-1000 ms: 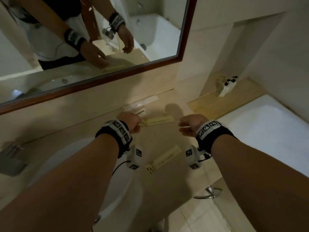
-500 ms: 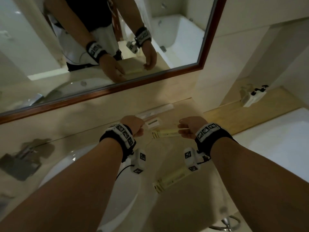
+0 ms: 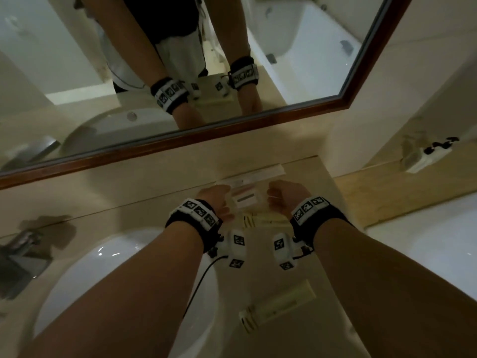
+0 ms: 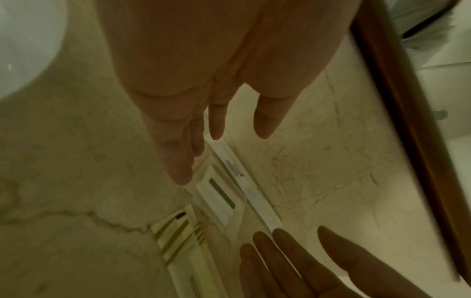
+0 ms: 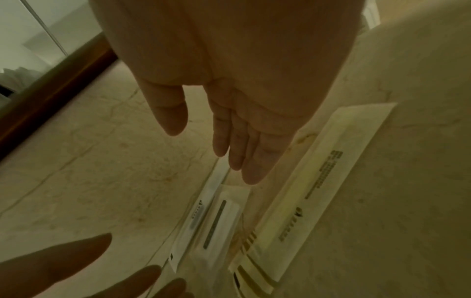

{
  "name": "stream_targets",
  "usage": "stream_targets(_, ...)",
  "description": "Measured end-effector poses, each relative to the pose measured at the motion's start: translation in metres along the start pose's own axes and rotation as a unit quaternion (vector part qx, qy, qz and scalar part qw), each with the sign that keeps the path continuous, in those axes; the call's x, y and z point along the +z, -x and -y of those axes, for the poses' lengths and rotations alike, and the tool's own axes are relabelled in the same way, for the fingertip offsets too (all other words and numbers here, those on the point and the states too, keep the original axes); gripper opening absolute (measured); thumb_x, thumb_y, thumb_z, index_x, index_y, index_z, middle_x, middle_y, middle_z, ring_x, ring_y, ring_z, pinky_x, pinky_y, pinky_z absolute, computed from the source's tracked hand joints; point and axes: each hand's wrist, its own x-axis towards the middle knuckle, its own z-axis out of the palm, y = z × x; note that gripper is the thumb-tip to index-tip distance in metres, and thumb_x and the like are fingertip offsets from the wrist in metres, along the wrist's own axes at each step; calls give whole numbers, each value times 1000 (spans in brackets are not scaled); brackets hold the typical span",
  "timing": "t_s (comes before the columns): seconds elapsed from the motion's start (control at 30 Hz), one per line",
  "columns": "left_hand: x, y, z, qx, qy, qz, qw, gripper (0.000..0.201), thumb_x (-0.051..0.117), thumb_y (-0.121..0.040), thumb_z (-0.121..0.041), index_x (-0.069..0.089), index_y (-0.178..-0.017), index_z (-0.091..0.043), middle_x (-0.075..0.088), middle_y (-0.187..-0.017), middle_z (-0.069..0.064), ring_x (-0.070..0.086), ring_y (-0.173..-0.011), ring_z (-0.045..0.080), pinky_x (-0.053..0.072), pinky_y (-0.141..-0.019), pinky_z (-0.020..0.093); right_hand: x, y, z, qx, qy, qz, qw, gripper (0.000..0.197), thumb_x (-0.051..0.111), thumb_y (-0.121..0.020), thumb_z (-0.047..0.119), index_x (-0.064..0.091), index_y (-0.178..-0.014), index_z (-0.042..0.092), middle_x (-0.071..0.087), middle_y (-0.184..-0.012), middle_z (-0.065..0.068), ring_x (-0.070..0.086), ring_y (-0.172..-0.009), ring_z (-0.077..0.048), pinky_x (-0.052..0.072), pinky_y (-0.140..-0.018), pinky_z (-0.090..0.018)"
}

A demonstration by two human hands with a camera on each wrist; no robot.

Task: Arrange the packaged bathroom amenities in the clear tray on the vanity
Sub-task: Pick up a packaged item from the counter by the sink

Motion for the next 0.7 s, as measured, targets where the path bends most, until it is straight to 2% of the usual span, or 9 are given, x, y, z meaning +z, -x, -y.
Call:
stream_targets(0.07,5,-10,3,-1,8,14,1000,35,65,-92,-33,62,-115,-7,60,-109,18,60,-94,34,54,-94,54,3,-6,1,7,-7,2,1000,16,66,-92,21,64,-87,6,60,-73,-7,55,-67,-24,50,-72,-38)
stream_targets(0.13,10,-16,4,-12,18,9,1000,27,70,-87,-35,65,-87,-9,63,-90,16,62,-87,34,54,-94,55,5,-13,1,20,-13,6,1000,23,69,-90,25,60,-78,8,55,-58,-4,51,-56,-22,47,-61,-36)
stream_targets(0.2,12,-30,4,-18,6,-1,1000,34,75,-75,-42,63,-75,-10,65,-87,16,63,-87,34,53,-96,55,5,-18,1,27,-10,7,1000,26,71,-89,28,59,-75,9,53,-55,-3,50,-53,-22,47,-58,-36)
stream_targets(0.23,12,-37,6,-9,-8,3,1000,33,74,-72,-42,62,-75,-12,65,-92,16,63,-88,33,54,-96,53,6,-20,1,26,-4,11,1000,26,71,-88,29,61,-78,8,58,-61,-5,54,-58,-24,52,-62,-38)
stream_targets(0.3,12,-48,10,3,-23,18,1000,21,71,-80,-35,61,-82,-16,64,-102,13,64,-89,30,57,-93,49,7,-24,-1,24,3,23,999,24,71,-88,30,67,-90,6,67,-82,-11,62,-77,-30,59,-82,-48)
stream_targets(0.4,15,-45,13,5,-22,27,999,7,61,-94,-15,60,-89,-10,67,-99,15,67,-90,31,57,-94,48,9,-22,-5,38,-11,45,998,18,64,-93,23,68,-98,6,69,-95,-17,62,-89,-33,53,-96,-53)
stream_targets(0.53,17,-29,12,22,-23,44,999,11,53,-98,-10,64,-94,-8,70,-101,19,68,-98,36,54,-95,54,13,-11,-9,34,-14,56,998,21,63,-93,21,67,-103,3,71,-92,-16,62,-84,-32,55,-93,-48)
stream_targets(0.6,13,-17,9,31,-12,47,998,11,51,-100,-9,63,-100,-7,68,-94,14,66,-86,30,58,-86,47,15,-1,-6,14,7,51,999,19,65,-93,21,67,-103,5,70,-89,-12,63,-77,-29,56,-87,-45)
stream_targets(0.7,-1,4,1,62,-7,56,996,9,52,-101,-10,59,-105,-9,66,-86,10,63,-73,24,55,-71,39,18,20,3,-38,26,45,998,19,66,-92,23,69,-103,8,67,-85,-10,62,-69,-26,53,-67,-39)
